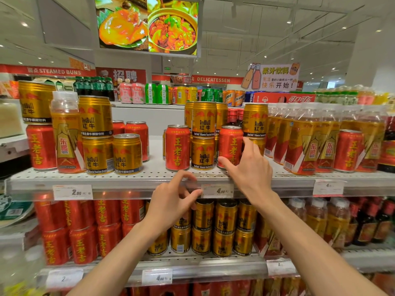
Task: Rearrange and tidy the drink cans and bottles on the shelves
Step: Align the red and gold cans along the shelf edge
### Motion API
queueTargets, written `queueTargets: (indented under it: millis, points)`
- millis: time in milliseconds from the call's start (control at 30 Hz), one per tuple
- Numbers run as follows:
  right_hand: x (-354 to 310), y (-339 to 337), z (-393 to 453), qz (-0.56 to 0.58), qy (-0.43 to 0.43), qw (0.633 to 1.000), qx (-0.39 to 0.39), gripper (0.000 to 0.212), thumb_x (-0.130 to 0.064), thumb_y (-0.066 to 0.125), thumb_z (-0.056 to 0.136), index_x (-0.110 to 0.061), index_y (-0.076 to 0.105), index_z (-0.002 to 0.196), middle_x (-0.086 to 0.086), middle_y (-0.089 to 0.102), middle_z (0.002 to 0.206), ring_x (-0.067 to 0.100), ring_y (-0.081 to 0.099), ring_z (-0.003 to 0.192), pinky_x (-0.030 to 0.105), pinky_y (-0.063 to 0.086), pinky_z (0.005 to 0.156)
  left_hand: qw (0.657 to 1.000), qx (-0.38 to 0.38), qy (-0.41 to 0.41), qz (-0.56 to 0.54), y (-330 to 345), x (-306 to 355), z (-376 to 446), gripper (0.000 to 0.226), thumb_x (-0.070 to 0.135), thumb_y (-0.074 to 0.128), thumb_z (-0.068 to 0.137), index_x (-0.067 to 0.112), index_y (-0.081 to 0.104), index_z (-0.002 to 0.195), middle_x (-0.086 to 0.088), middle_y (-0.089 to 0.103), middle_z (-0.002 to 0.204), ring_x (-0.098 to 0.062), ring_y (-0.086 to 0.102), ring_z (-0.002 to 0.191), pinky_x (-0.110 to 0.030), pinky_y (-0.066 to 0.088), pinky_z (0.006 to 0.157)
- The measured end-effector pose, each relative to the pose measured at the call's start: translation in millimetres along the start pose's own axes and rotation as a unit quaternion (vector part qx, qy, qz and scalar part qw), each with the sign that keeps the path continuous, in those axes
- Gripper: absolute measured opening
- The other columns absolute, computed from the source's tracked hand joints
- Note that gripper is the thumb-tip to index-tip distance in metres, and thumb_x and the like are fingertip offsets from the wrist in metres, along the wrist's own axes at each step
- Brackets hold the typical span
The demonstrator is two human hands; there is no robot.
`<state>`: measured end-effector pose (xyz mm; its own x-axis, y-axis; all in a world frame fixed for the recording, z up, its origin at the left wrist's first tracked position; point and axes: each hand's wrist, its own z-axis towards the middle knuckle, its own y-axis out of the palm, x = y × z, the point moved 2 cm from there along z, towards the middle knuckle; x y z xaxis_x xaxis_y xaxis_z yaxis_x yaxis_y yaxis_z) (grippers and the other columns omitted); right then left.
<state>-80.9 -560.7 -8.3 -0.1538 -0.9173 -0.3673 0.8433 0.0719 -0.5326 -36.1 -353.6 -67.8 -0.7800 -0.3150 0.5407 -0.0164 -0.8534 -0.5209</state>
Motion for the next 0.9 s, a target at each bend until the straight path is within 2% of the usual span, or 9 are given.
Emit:
queueTargets:
  millis: [133,267,400,800,900]
  points:
    - [1.5,3.5,-1.5,0.034,-0.001,0.999,0.001,0.081,-0.058,0.070,0.084,-0.015,0.039,0.146,0.005,0.057,0.125,0.025,0.064,0.105,0.032,0.046,0.075,1.000,0.001,0.003,0.001,-0.5,1.1,0.2,0.023,0.037,0.073,0.093,0.033,0.054,0.107,0.013,0.074,0.060,-0.005,0.063,0.039,-0.016,0.046,0.051]
    - [1.9,3.4,-2.8,0.039,-0.001,0.999,0.008,0.079,-0.055,0.072,0.084,-0.015,0.041,0.144,0.006,0.054,0.124,0.026,0.063,0.104,0.036,0.053,0.078,1.000,0.001,0.004,-0.004,-0.1,0.3,0.1,0.023,0.036,0.073,0.093,0.033,0.055,0.107,0.013,0.074,0.060,-0.006,0.063,0.038,-0.018,0.047,0.051]
    - [-0.2,5.7,-4.5,0.050,-0.006,0.999,0.015,0.082,-0.055,0.073,0.083,-0.015,0.039,0.145,0.005,0.056,0.130,0.026,0.061,0.113,0.040,0.055,0.086,1.000,0.002,0.005,-0.005,-0.4,0.5,-0.7,0.023,0.036,0.073,0.093,0.033,0.055,0.107,0.013,0.074,0.060,-0.006,0.064,0.039,-0.019,0.048,0.051]
    - [3.7,9.5,-5.2,0.077,-0.007,0.997,-0.013,0.083,-0.054,0.071,0.084,-0.017,0.035,0.149,0.004,0.053,0.138,0.023,0.057,0.121,0.040,0.050,0.094,1.000,0.006,0.000,0.002,-0.5,1.4,-0.4,0.023,0.038,0.074,0.093,0.035,0.054,0.106,0.013,0.073,0.058,-0.004,0.063,0.039,-0.019,0.046,0.051]
    - [6.5,6.0,-6.5,0.093,-0.022,0.995,-0.024,0.078,-0.053,0.070,0.086,-0.018,0.037,0.148,0.003,0.052,0.133,0.022,0.060,0.113,0.042,0.055,0.092,1.000,0.002,-0.006,-0.001,-1.7,3.8,-0.5,0.023,0.039,0.073,0.093,0.036,0.054,0.105,0.013,0.073,0.059,-0.005,0.063,0.038,-0.017,0.046,0.050]
